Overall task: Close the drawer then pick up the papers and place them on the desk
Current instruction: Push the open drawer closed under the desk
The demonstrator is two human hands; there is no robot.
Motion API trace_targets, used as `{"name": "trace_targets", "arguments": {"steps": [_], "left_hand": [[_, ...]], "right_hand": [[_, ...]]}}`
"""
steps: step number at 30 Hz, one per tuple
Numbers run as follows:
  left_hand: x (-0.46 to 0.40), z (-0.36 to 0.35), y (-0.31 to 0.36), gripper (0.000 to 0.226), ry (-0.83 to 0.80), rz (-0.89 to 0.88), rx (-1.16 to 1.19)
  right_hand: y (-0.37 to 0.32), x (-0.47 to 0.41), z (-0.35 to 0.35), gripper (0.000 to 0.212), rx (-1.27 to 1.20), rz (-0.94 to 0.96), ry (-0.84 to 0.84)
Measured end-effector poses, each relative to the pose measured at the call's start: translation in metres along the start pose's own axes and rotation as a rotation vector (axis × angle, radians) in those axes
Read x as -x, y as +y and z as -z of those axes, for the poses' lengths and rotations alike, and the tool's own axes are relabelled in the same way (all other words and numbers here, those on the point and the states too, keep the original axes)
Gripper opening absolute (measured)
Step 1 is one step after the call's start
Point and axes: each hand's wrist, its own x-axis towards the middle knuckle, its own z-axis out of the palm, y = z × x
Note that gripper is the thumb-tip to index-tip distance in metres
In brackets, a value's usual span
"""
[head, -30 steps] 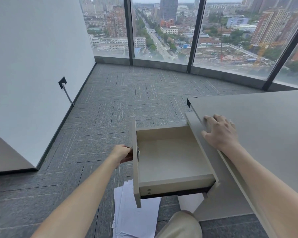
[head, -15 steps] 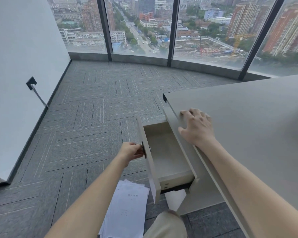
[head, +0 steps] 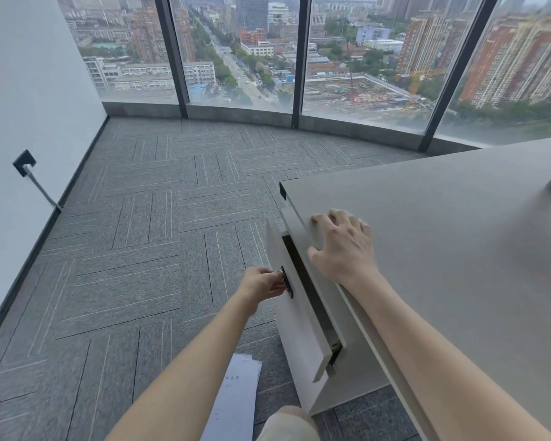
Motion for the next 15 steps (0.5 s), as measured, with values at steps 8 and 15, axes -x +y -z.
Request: {"name": "trace_targets", "arguments": {"steps": [8,15], "left_hand": [[-0.014,-0.028,-0.003,0.014,-0.004,-0.023,0.022],[-0.021,-0.031,-0.007,0.01,-0.007,-0.023,0.056]], "right_hand": [[0.0,0.0,0.0,0.053,0.011,0.002,0.012],[0.0,-0.001,-0.002,0.051,0.025,-0.002,0.016]]}}
